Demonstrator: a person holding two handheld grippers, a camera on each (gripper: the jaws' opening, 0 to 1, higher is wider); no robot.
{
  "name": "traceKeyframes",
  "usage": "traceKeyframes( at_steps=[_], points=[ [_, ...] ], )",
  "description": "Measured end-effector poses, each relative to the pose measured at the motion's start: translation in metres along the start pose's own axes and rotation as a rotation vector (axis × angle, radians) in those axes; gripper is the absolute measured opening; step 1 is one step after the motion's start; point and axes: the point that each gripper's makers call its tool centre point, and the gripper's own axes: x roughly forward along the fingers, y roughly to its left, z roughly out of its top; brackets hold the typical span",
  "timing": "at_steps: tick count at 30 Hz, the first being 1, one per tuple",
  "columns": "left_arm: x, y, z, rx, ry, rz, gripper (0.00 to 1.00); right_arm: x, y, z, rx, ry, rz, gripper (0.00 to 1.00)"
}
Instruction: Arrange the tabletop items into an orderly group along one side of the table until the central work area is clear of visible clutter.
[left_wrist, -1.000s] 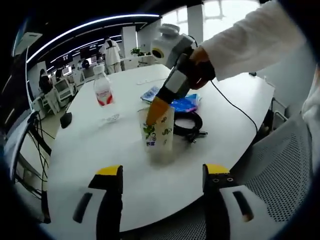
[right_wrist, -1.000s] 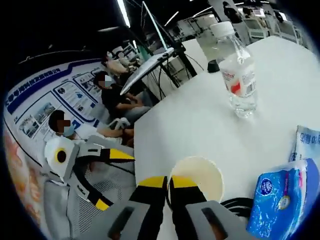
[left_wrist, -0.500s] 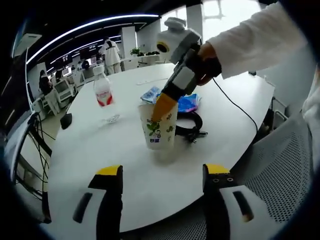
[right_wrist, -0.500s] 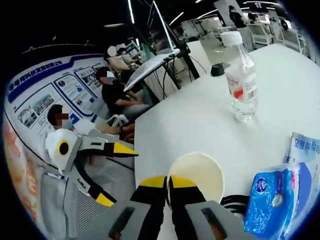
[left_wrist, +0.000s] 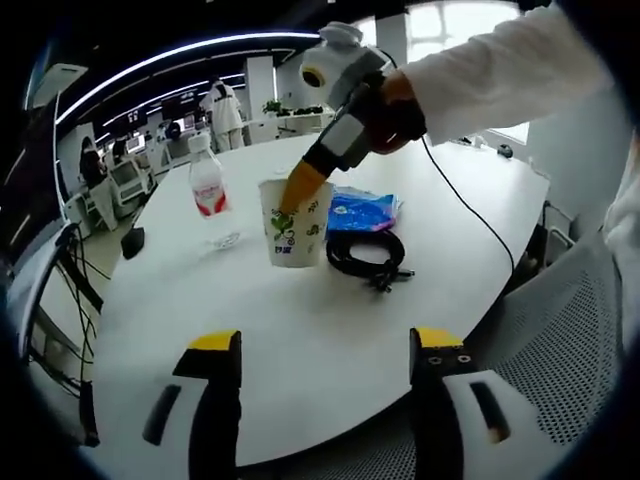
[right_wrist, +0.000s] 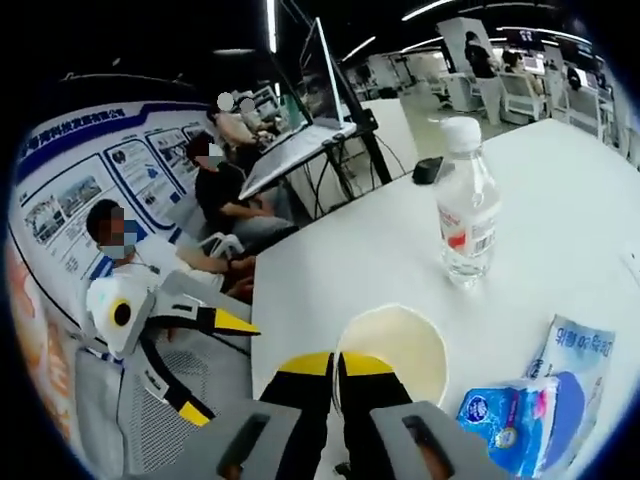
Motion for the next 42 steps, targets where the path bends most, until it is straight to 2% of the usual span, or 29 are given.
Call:
traceKeyframes(
  at_steps=[4,10,14,19,26,30,38,42],
  points=[
    [0.0,-0.001,-0.001,0.002,0.003,-0.002,0.69,-0.002,-0.016,0.004,-0.064,0.027,-0.072,0.0],
    [0.002,0.0,-0.002,0.008,0.01,0.0,0.68,-0.004,-0.03,0.018,-0.088,0.013,-0.107,0.0],
    [0.003,0.002,-0.003,0.008,0.009,0.003,0.68,-0.007,-0.046,0.022,-0.189,0.032,-0.176,0.0],
    [0.004,0.002,-0.004,0.015,0.016,0.006,0.68,-0.005,-0.053,0.025,-0.197,0.041,-0.172,0.0],
    [0.003,0.003,-0.005,0.017,0.019,0.008,0.67,-0.003,-0.071,0.029,-0.304,0.088,-0.197,0.0],
    [0.003,0.003,-0.004,0.016,0.018,0.009,0.67,-0.002,-0.078,0.03,-0.333,0.101,-0.203,0.0],
    [0.004,0.002,-0.006,0.017,0.026,0.006,0.66,0.0,-0.099,0.029,-0.35,0.139,-0.236,0.0],
    [0.004,0.001,-0.007,0.019,0.03,0.006,0.66,0.003,-0.101,0.036,-0.339,0.116,-0.233,0.0]
  ],
)
